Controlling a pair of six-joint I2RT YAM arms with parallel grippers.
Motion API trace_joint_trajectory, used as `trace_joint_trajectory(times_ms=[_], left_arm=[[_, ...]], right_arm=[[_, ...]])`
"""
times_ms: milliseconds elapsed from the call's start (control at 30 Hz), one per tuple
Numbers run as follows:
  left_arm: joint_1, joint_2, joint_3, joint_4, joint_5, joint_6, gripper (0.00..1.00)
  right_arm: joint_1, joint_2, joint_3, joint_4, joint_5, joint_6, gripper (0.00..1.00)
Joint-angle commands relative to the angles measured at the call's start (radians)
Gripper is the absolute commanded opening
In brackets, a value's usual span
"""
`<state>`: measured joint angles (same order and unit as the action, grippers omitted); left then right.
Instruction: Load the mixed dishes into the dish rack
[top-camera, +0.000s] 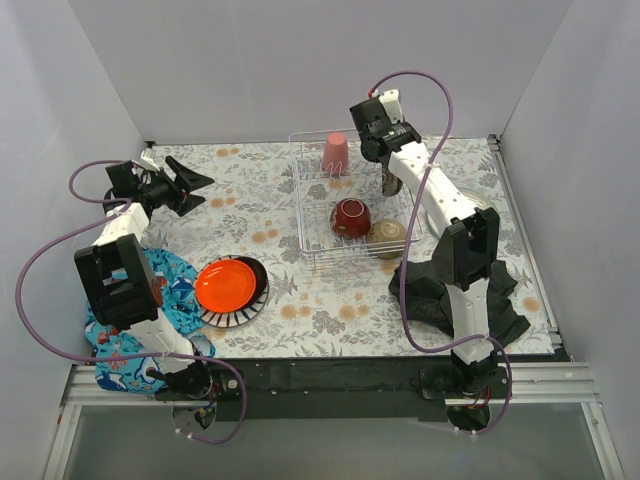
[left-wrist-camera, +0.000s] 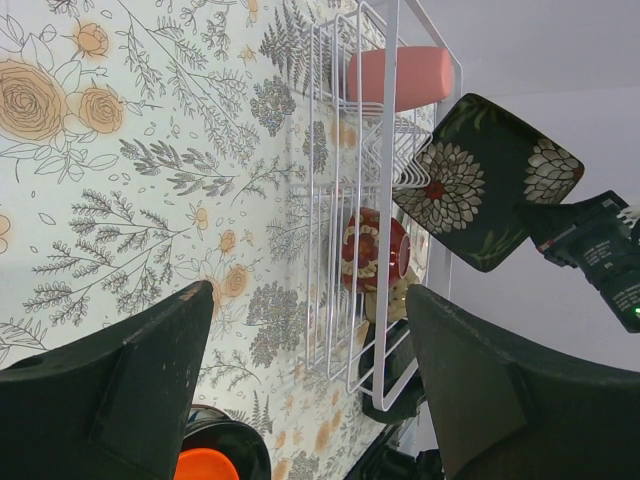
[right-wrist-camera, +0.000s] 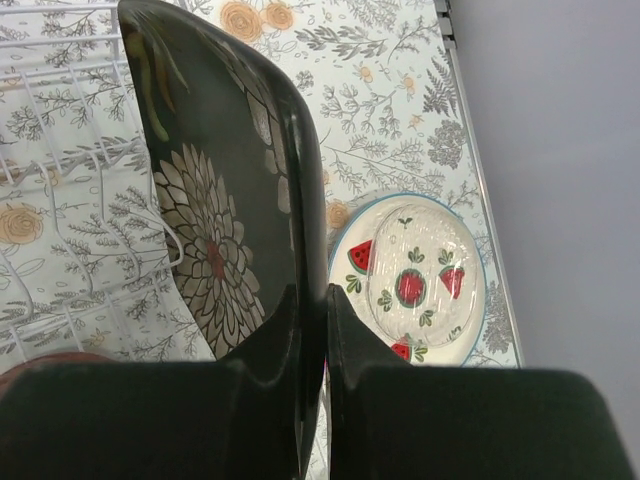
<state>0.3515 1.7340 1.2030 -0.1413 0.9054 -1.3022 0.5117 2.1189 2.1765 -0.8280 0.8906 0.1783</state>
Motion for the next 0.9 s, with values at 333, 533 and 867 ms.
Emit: trace_joint_trajectory(times_ms=[333, 533, 867], left_arm=[[0.004, -0.013, -0.030, 0.006, 0.015, 0.017, 0.78], [0.006, 0.007, -0.017, 0.017, 0.012, 0.023, 0.78], [0.014, 0.010, 0.038, -0.125, -0.017, 0.227, 0.79]], right_arm=[[0.001, 0.003, 0.077, 0.078, 0.012, 0.000, 0.37], [0.007, -0.062, 0.060, 0.087, -0.067, -0.013, 0.52], [0.031, -0.161, 0.010, 0.119, -0.099, -0.059, 0.49]])
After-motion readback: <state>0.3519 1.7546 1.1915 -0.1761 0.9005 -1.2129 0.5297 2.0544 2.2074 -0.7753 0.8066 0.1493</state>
